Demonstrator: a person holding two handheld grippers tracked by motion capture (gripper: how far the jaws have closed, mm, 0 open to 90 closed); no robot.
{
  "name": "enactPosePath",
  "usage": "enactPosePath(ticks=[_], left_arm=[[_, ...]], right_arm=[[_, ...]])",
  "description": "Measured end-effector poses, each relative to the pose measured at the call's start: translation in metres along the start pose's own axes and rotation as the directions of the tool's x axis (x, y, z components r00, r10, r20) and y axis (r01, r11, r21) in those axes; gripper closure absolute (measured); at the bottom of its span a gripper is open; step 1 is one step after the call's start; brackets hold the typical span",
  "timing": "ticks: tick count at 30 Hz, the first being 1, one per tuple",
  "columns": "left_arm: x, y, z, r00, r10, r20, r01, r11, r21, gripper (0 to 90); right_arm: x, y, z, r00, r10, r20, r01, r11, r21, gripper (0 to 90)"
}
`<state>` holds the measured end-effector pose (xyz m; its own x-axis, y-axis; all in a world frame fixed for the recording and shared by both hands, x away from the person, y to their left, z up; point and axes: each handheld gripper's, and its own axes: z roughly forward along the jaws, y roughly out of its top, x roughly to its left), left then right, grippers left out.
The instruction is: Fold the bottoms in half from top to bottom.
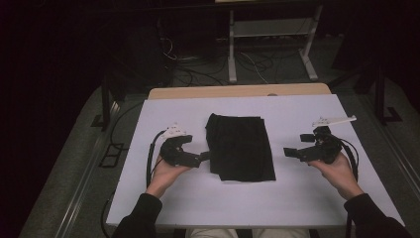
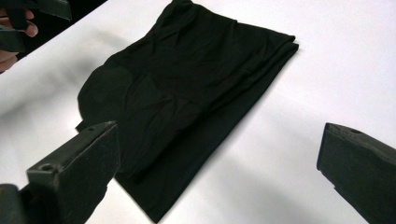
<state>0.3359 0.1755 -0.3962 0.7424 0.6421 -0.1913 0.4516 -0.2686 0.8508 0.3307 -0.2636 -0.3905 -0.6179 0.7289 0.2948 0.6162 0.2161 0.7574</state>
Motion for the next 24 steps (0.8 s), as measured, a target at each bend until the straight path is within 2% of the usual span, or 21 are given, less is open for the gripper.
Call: enactPosePath(ticks=[7, 17, 24], left_arm=[[-0.006, -0.013, -0.011, 1.0, 0.008, -0.006, -0.008, 1.0, -0.004, 0.0], [-0.02, -0.024, -0.023, 0.9993, 0.038, -0.007, -0.038, 0.999, -0.025, 0.0], [-0.022, -0.038, -0.03, 0.999, 0.038, -0.022, -0.039, 0.9984, -0.041, 0.0]], right_arm=[[0.007, -0.018, -0.013, 1.0, -0.004, 0.008, 0.005, 1.0, -0.029, 0.0], [0.006, -0.043, -0.031, 0.9991, 0.015, 0.04, -0.012, 0.997, -0.072, 0.0], [0.009, -0.058, -0.037, 0.9983, 0.012, 0.058, -0.008, 0.998, -0.069, 0.0]])
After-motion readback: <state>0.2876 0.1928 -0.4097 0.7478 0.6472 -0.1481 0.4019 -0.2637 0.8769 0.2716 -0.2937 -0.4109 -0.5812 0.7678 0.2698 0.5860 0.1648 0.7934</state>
